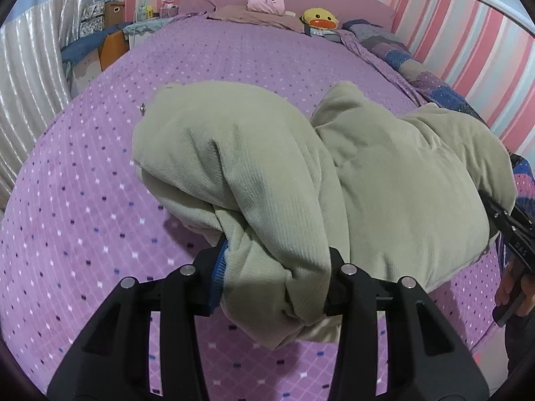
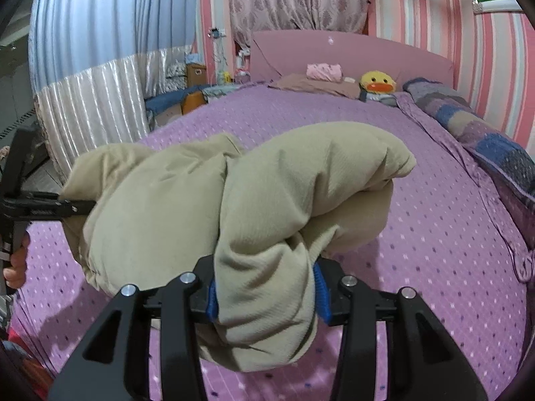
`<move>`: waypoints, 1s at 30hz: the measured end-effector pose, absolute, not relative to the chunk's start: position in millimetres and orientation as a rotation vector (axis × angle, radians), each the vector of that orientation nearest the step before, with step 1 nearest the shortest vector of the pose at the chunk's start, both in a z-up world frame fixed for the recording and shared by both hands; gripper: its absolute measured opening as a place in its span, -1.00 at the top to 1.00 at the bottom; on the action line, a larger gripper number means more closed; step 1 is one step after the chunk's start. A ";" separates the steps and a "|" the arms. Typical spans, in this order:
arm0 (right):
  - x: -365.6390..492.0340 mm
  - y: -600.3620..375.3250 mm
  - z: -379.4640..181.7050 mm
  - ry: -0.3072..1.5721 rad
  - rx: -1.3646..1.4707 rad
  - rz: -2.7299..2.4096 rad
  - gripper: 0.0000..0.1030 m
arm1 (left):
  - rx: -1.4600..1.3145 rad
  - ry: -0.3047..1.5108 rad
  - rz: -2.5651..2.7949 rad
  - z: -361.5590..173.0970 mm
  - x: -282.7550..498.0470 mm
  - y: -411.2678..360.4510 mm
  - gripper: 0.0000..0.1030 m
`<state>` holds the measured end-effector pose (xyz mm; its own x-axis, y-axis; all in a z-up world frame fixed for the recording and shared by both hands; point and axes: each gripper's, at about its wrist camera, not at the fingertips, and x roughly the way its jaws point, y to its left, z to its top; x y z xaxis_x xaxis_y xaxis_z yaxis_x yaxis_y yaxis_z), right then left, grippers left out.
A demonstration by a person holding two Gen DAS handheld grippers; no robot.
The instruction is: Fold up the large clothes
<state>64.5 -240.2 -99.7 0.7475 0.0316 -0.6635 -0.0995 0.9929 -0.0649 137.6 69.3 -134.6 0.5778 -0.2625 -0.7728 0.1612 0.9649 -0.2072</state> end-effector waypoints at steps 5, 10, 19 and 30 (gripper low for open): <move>60.4 -256.4 -124.7 0.783 -0.082 0.022 0.15 | -0.119 0.943 -0.242 -153.0 142.5 59.8 0.19; 63.3 -270.8 -141.3 0.833 -0.065 -0.005 0.13 | -0.129 0.966 -0.233 -168.8 150.3 61.2 0.18; 60.5 -283.3 -169.0 0.905 -0.010 -0.066 -0.04 | -0.133 0.996 -0.201 -191.0 146.3 66.1 -0.02; 46.8 -285.2 -166.9 0.908 -0.057 -0.169 -0.35 | -0.117 0.950 -0.097 -184.2 127.7 94.6 -0.42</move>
